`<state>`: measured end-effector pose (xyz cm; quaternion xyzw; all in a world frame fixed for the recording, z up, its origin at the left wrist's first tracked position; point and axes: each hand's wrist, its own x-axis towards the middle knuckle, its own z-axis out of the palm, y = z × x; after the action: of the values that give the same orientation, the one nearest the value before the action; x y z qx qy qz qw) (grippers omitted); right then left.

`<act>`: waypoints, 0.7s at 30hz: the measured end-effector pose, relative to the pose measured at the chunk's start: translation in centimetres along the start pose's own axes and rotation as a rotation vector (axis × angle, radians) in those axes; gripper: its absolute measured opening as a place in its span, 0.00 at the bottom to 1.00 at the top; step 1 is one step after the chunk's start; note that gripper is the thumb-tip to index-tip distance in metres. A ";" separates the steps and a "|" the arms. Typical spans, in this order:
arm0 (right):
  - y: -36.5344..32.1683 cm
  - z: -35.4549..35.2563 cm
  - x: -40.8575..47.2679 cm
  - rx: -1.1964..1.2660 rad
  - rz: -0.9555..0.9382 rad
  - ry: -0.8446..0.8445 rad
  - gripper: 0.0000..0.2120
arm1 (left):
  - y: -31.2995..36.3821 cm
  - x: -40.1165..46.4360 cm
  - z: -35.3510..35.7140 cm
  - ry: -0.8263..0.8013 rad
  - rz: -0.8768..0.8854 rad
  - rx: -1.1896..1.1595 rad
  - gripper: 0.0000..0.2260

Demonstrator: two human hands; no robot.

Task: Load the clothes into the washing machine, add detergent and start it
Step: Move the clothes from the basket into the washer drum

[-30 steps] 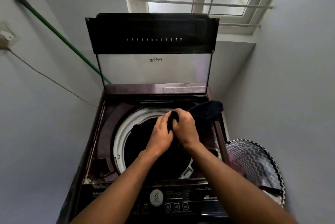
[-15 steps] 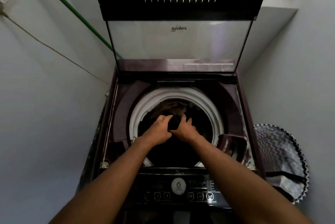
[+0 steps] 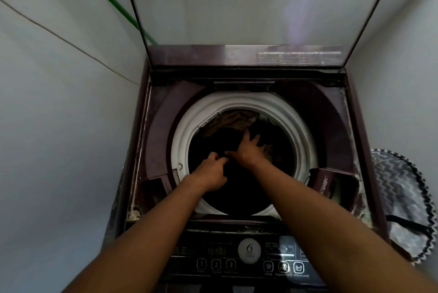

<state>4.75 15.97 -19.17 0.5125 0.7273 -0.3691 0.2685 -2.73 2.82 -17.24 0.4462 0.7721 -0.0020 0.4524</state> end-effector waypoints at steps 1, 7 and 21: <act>0.2 0.4 0.1 -0.002 0.010 -0.002 0.55 | -0.1 0.4 0.2 -0.028 -0.009 0.012 0.32; 0.9 0.7 0.0 -0.072 0.005 -0.052 0.55 | -0.5 0.6 0.1 -0.159 -0.030 0.030 0.35; 2.3 0.2 -5.1 -0.072 -0.173 0.114 0.55 | 2.2 -3.9 -0.9 0.332 0.031 -0.027 0.15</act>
<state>8.59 13.49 -15.91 0.4582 0.7956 -0.3348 0.2121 -1.10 1.81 -13.06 0.4461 0.8294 0.0890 0.3243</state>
